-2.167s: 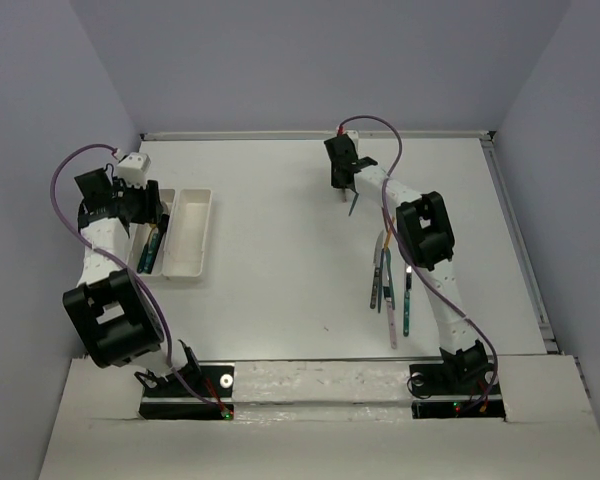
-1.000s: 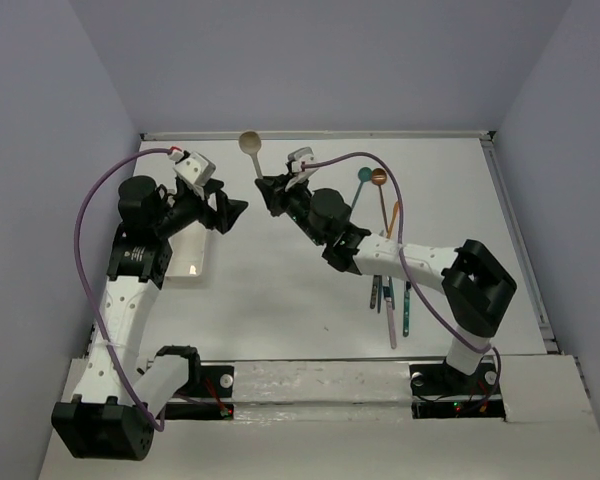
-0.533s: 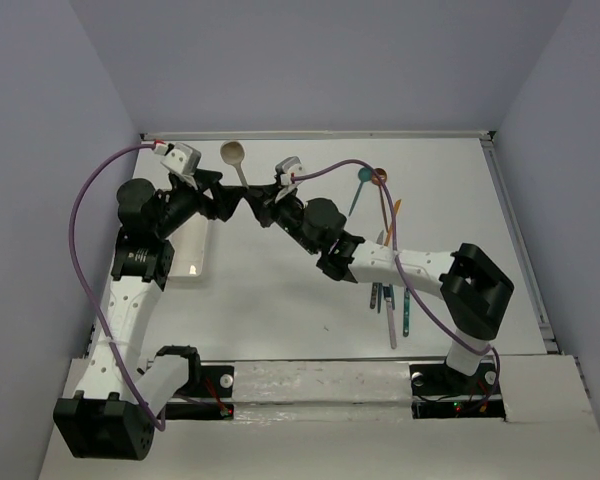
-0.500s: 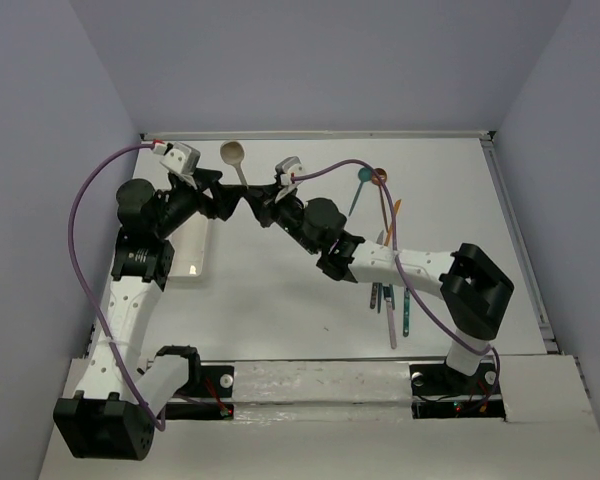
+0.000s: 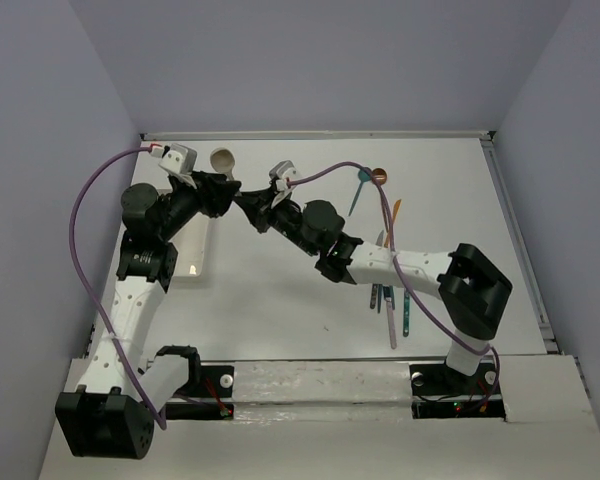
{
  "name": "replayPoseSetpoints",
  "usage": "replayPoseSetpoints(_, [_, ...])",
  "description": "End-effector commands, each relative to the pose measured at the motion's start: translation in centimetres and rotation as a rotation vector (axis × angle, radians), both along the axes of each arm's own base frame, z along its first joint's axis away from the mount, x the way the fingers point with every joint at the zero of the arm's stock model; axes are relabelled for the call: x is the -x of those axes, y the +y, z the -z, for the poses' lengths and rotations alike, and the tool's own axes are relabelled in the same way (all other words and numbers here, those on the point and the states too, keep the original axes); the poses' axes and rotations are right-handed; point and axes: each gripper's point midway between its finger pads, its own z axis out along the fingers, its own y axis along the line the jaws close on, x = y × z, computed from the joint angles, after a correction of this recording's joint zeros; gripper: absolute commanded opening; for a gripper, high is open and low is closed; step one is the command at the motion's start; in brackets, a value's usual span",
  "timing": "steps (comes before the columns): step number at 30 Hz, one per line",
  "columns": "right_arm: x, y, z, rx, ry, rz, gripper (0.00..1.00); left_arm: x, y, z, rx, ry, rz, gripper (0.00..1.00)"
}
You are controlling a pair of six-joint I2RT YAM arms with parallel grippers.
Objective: Sort the eating utensils into containers
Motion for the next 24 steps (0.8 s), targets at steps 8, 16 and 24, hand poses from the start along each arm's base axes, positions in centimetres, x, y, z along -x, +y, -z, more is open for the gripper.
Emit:
replayPoseSetpoints(8, [0.6, 2.1, -1.9, -0.057, -0.043, -0.066, 0.00, 0.3, -0.2, -1.4, 0.023, -0.061, 0.023, 0.00])
replayPoseSetpoints(16, [-1.0, 0.7, 1.8, 0.084, 0.066, 0.053, 0.80, -2.5, 11.6, 1.5, -0.243, -0.024, -0.348, 0.00])
replayPoseSetpoints(24, [-1.5, -2.6, 4.3, 0.139, 0.105, 0.133, 0.82, -3.6, 22.1, 12.0, -0.551, 0.283, -0.523, 0.00])
